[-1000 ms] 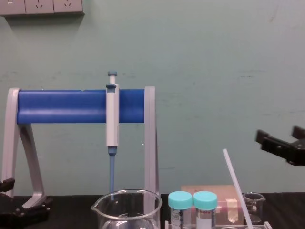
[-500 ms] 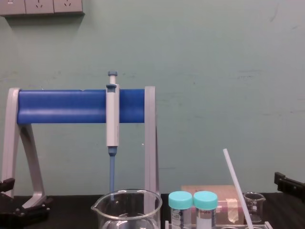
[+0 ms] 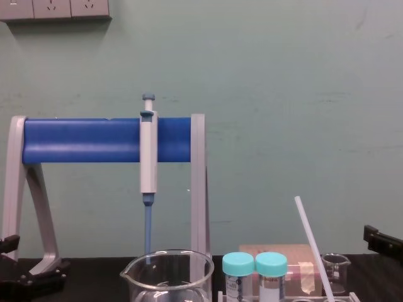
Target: Pick up the stirring rod with one hand, then place it down.
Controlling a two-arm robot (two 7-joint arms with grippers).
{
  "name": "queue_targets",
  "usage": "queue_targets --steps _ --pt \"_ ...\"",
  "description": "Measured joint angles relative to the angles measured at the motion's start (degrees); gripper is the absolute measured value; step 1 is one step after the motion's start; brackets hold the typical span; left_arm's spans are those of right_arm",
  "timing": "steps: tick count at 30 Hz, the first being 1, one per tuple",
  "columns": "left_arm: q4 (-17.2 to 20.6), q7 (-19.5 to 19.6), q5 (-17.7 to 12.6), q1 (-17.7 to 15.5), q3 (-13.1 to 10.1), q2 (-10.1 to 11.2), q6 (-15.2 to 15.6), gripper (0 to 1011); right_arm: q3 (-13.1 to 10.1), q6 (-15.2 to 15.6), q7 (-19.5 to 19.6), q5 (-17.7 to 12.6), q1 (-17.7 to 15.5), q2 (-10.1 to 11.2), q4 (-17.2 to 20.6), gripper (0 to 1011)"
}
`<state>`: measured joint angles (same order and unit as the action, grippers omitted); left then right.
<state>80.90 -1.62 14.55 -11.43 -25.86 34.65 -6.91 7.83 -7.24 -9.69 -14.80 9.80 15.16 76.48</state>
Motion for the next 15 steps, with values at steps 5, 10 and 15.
queue_targets --steps 5,10,15 --pt "0.0 0.0 0.0 0.0 0.0 0.0 0.0 1001 0.0 -0.1 0.0 0.0 0.0 0.0 0.0 1003" --pt "0.0 0.0 0.0 0.0 0.0 0.0 0.0 1000 0.0 -0.1 0.1 0.0 0.0 0.0 0.1 1003" --pt "0.0 0.0 0.0 0.0 0.0 0.0 0.0 1000 0.0 -0.1 0.1 0.0 0.0 0.1 0.1 1003"
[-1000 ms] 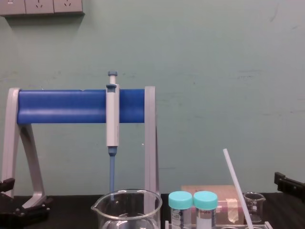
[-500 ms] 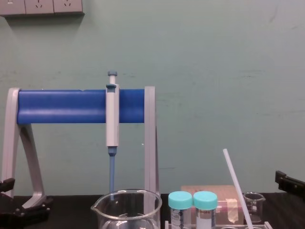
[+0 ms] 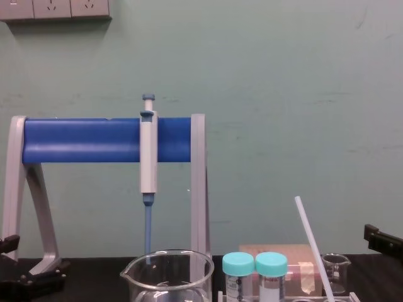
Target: Pick up the stirring rod with one hand, then place it down.
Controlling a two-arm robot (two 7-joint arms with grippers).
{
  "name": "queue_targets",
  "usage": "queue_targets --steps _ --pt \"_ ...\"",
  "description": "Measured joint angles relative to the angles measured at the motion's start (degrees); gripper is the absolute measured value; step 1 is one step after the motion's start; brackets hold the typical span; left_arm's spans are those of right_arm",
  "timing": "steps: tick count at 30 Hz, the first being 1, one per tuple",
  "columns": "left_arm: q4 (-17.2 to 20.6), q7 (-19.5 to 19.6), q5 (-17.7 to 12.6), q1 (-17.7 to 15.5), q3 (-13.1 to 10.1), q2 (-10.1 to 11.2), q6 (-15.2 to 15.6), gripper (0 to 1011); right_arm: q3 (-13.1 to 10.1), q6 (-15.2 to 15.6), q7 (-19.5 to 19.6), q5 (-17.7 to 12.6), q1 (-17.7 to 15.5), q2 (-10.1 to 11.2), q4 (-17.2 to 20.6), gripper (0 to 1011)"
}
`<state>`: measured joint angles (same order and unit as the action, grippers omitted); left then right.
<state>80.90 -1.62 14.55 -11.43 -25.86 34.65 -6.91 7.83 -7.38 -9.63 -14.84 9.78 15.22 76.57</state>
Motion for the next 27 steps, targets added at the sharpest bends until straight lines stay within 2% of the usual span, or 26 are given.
queue_targets --steps 27 --pt "0.0 0.0 0.0 0.0 0.0 0.0 0.0 1000 0.0 0.0 0.0 0.0 0.0 0.0 0.0 1003"
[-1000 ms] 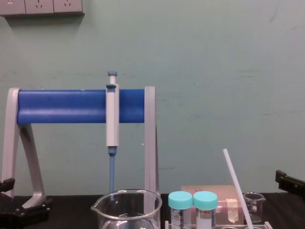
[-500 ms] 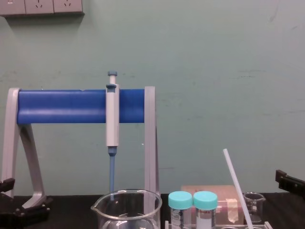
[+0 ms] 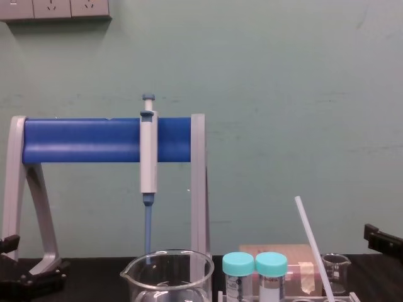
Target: Pick up the stirring rod with one hand, then place it down.
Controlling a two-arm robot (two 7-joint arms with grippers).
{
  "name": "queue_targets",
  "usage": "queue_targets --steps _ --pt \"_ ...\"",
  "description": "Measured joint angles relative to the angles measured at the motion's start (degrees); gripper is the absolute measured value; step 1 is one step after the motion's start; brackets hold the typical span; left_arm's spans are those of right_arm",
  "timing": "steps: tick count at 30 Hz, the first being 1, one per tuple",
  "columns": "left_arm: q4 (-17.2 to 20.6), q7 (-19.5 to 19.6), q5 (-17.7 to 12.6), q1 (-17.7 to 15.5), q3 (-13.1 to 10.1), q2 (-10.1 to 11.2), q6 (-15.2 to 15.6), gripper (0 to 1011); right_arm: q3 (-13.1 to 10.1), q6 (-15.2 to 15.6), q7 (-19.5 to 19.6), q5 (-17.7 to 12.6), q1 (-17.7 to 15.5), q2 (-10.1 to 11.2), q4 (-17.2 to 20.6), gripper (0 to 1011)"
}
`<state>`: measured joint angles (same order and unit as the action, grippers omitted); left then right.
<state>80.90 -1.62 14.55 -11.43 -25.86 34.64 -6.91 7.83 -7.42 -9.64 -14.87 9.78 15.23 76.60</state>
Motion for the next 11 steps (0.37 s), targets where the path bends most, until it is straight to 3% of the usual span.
queue_targets --steps 11 --pt "0.0 0.0 0.0 0.0 0.0 0.0 0.0 1000 0.0 0.0 0.0 0.0 0.0 0.0 0.0 1003"
